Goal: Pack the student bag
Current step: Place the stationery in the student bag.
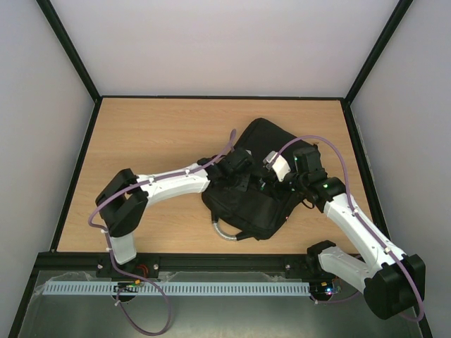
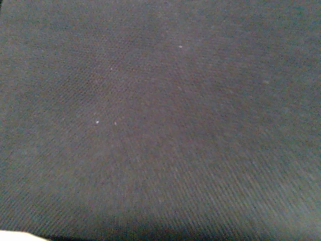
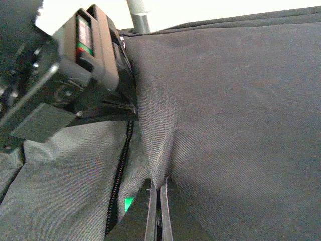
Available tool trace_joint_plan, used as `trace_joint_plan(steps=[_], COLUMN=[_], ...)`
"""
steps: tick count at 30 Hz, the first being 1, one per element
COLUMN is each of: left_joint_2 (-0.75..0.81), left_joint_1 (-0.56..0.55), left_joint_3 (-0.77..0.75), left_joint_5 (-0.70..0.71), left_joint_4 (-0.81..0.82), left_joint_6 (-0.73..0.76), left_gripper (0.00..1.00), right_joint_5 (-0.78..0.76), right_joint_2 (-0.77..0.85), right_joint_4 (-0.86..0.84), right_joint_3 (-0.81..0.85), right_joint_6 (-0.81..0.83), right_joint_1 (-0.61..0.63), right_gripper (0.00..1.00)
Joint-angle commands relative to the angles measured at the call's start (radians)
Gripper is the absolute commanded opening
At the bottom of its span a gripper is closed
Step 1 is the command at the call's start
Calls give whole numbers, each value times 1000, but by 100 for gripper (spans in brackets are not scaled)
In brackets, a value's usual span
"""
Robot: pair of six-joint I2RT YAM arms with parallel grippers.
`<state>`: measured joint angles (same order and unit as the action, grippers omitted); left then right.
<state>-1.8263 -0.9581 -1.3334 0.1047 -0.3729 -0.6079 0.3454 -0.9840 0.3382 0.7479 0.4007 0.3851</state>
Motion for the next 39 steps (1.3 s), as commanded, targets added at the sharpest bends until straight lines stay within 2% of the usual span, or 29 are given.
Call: trace_joint_plan(steps=[1, 7, 9, 11, 13, 15, 18, 21, 23, 26, 27, 29, 33, 39], left_joint_2=[100, 248, 320, 398, 468, 517, 553, 557, 543, 509, 497, 485, 483, 495], left_joint_1=[-25, -50, -46, -13, 59, 162, 295, 334, 340, 355, 358, 360, 357, 335], left_joint_3=[16, 33, 78, 144, 220, 297, 394, 435, 451, 480, 492, 518, 572, 651], left_joint_5=[0, -72, -24, 23, 27, -11, -126, -173, -179, -214, -241, -291, -351, -391], left_joint_4=[13, -148, -163, -144, -99, -46, 32, 66, 79, 117, 139, 181, 239, 315], left_joint_6=[40, 72, 78, 74, 58, 35, 22, 23, 26, 6, -2, -18, -43, -53], left_gripper=[5, 28, 34, 47, 66, 73, 75, 75, 75, 75, 75, 73, 70, 69], right_joint_5=[65, 68, 67, 69, 83, 121, 186, 219, 191, 99, 61, -5, -85, -185], right_joint_2=[-6, -21, -21, -22, -26, -32, -42, -45, -44, -84, -110, -164, -248, -304], right_joint_4=[12, 19, 20, 24, 41, 112, 245, 344, 339, 309, 300, 284, 265, 196], right_joint_3=[3, 4, 3, 1, 1, 20, 94, 172, 209, 262, 279, 304, 311, 220], right_joint_6=[15, 24, 28, 38, 64, 109, 159, 163, 125, 84, 67, 35, 11, 21], right_joint_1=[5, 5, 5, 5, 5, 4, 4, 4, 4, 5, 4, 5, 4, 5], right_gripper=[1, 1, 1, 2, 21, 42, 54, 56, 56, 49, 41, 32, 30, 31])
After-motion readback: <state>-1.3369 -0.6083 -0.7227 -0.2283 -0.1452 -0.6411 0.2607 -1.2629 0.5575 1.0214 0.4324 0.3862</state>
